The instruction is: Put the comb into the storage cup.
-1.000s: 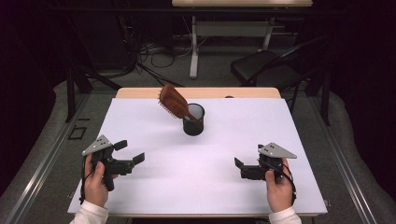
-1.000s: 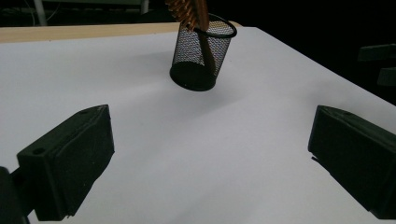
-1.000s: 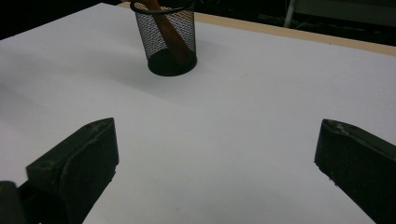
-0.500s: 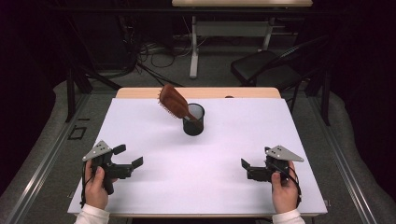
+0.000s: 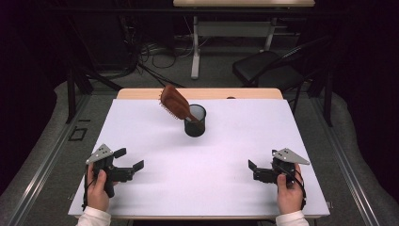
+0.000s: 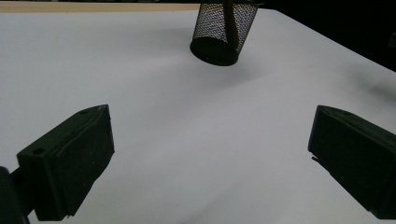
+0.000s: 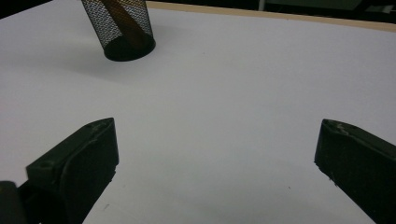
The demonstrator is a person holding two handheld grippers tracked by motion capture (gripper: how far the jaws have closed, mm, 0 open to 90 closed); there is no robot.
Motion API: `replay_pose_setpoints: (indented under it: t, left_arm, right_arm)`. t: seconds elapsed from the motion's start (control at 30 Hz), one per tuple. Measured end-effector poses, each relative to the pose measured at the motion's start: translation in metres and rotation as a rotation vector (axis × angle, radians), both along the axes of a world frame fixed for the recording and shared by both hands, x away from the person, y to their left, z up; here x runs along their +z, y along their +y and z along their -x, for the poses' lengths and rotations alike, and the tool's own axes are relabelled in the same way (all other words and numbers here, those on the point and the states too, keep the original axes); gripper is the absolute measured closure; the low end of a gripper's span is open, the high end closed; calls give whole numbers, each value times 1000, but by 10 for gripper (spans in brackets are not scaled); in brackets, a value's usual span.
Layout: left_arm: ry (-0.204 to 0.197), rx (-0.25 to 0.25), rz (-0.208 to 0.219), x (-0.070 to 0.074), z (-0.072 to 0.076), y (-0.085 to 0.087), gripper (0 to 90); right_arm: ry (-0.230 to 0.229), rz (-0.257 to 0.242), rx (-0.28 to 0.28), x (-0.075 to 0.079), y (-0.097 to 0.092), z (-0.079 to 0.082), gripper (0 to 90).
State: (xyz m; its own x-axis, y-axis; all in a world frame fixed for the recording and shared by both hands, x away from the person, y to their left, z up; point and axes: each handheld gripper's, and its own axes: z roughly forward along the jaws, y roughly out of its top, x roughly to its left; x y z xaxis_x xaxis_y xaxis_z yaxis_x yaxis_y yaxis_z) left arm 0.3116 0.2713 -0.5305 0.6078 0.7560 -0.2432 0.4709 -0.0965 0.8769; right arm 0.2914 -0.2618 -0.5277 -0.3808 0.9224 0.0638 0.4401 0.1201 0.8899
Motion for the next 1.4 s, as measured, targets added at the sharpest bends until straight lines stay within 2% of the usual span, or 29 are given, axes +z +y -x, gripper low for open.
replay_pose_setpoints:
  t: [0.27,0.77,1.03,1.4]
  left_arm:
    - [2,15,-1,-4,-1,4,4]
    - [22,44,1,-10,-4,10,4]
    - [26,48,0,-12,-5,11,4]
    - [33,52,0,-13,-5,12,4]
  right_arm:
    - [17,-20,-35,-7,-9,-2,0]
    - [27,-28,-51,-12,-12,-3,0]
    - [44,-36,-53,-14,-14,-4,0]
    - [43,-39,-56,-15,-15,-5,0]
